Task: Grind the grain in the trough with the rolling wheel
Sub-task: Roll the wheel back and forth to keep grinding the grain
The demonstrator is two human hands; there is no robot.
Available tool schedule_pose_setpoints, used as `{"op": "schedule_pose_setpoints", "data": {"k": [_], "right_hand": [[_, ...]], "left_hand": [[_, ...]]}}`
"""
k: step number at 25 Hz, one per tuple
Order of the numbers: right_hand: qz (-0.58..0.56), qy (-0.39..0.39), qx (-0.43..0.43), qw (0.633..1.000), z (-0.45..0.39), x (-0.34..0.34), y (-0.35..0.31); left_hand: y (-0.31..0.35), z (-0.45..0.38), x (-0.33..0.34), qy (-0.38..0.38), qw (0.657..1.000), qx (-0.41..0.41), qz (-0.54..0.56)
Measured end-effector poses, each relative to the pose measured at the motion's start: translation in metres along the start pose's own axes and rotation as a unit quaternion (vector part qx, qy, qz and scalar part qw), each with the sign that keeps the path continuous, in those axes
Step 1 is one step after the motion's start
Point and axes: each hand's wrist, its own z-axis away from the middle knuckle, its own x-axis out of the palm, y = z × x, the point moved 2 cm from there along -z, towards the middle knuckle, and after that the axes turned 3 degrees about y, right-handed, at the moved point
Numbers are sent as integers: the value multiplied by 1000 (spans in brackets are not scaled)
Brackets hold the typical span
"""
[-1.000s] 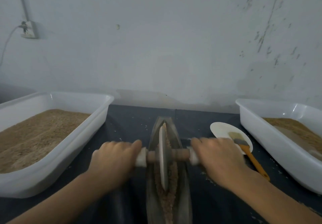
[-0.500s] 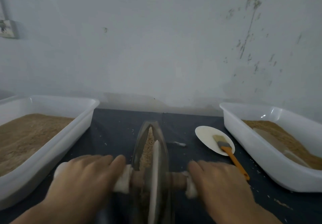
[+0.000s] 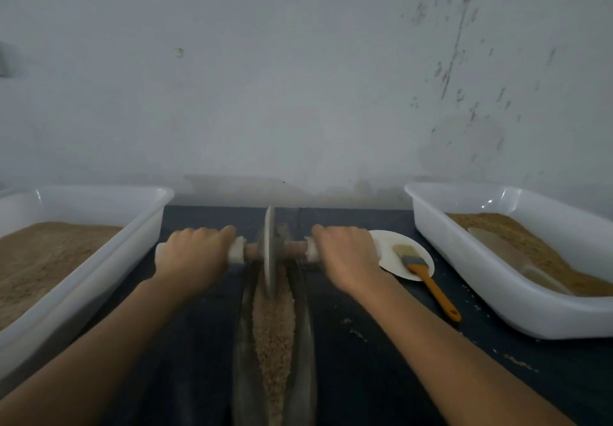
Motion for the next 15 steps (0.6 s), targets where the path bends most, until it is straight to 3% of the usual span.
{"op": "schedule_pose_setpoints", "data": {"k": [2, 4, 8, 10, 13, 15], "right_hand": [[-6, -16, -35, 999, 31, -11, -6], [-35, -33, -67, 997, 71, -28, -10], [-68, -74, -83, 991, 106, -44, -4], [-84, -108, -58, 989, 97, -31, -2], [-30, -30, -32, 999, 45, -6, 6], [-22, -27, -11, 999, 7, 3, 10]], "left_hand": [[2, 35, -4, -7, 999, 3, 32], [4, 76, -20, 5, 997, 58, 59], [0, 117, -40, 110, 975, 173, 88], [3, 103, -36, 100, 981, 154, 58], [8, 41, -23, 36, 997, 70, -5], [4, 4, -17, 11, 1000, -2, -7]]}}
